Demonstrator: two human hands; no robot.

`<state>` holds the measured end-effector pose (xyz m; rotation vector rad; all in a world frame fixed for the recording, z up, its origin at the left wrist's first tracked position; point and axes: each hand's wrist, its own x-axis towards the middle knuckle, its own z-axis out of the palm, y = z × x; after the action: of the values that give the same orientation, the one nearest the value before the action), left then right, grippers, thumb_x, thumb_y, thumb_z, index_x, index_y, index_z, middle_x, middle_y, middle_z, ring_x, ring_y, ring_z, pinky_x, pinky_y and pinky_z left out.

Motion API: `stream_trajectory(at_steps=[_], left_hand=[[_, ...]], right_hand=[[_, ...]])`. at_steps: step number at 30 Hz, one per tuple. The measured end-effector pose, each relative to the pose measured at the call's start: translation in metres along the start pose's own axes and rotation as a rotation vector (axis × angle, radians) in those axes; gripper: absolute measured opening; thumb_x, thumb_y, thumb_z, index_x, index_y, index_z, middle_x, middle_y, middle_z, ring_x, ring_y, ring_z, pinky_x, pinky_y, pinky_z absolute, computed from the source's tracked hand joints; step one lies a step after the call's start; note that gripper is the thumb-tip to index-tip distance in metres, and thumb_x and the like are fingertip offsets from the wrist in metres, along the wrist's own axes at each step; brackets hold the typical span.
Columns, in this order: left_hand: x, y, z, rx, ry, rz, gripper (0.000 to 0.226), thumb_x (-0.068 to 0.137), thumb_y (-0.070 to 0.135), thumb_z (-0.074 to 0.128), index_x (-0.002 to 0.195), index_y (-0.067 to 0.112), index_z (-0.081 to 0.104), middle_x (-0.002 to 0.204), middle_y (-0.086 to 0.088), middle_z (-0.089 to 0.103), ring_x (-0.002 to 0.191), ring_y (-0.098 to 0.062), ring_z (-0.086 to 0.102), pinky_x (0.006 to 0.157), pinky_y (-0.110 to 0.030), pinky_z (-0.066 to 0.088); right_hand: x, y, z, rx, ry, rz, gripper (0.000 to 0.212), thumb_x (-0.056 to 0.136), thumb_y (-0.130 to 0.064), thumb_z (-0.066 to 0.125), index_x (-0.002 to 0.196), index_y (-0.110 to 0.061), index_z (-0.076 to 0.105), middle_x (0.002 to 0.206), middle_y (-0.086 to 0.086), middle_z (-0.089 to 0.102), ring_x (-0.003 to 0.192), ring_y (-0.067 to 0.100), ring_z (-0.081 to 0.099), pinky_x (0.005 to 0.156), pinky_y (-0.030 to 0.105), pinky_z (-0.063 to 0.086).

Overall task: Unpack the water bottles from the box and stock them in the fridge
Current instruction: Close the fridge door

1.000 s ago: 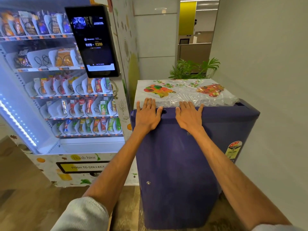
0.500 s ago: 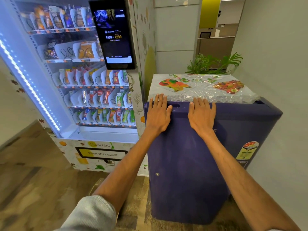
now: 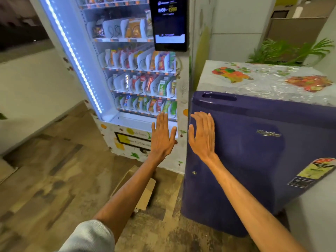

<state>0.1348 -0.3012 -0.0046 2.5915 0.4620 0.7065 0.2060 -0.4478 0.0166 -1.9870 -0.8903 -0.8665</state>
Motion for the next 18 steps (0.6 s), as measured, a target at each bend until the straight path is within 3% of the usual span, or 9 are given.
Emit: stream_trajectory(at_steps=[5,14,18], left_hand=[[-0.035,-0.074,-0.016,0.05,-0.034,-0.159,0.067,0.101,0.05,0.019,0.156,0.014,0.006,0.163,-0.003,0.002,0.15,-0.016,-0.004,0.122,-0.043,-0.001],[-0.053,-0.208,-0.026,0.115,-0.11,-0.354,0.07,0.101,0.053,0.017,0.155,0.01,0.006,0.163,-0.006,0.003,0.15,-0.017,-0.003,0.122,-0.044,-0.001],[-0.051,-0.269,-0.026,0.124,-0.151,-0.396,0.065,0.103,0.046,0.023,0.155,0.009,0.009,0.163,-0.007,0.006,0.15,-0.019,-0.001,0.122,-0.044,0.0]], right_hand=[[-0.022,-0.032,0.066,0.071,-0.221,0.008,0.036,0.082,-0.01,0.057,0.117,-0.011,0.056,0.118,0.006,0.056,0.111,0.025,0.05,0.101,0.038,0.039],[-0.053,-0.081,0.201,0.058,-0.534,0.035,0.041,0.08,-0.023,0.055,0.121,-0.014,0.051,0.12,0.005,0.054,0.113,0.022,0.049,0.098,0.036,0.039],[-0.069,-0.098,0.265,0.037,-0.661,0.023,0.045,0.08,-0.029,0.052,0.122,-0.013,0.052,0.121,0.006,0.055,0.114,0.024,0.05,0.097,0.042,0.042]])
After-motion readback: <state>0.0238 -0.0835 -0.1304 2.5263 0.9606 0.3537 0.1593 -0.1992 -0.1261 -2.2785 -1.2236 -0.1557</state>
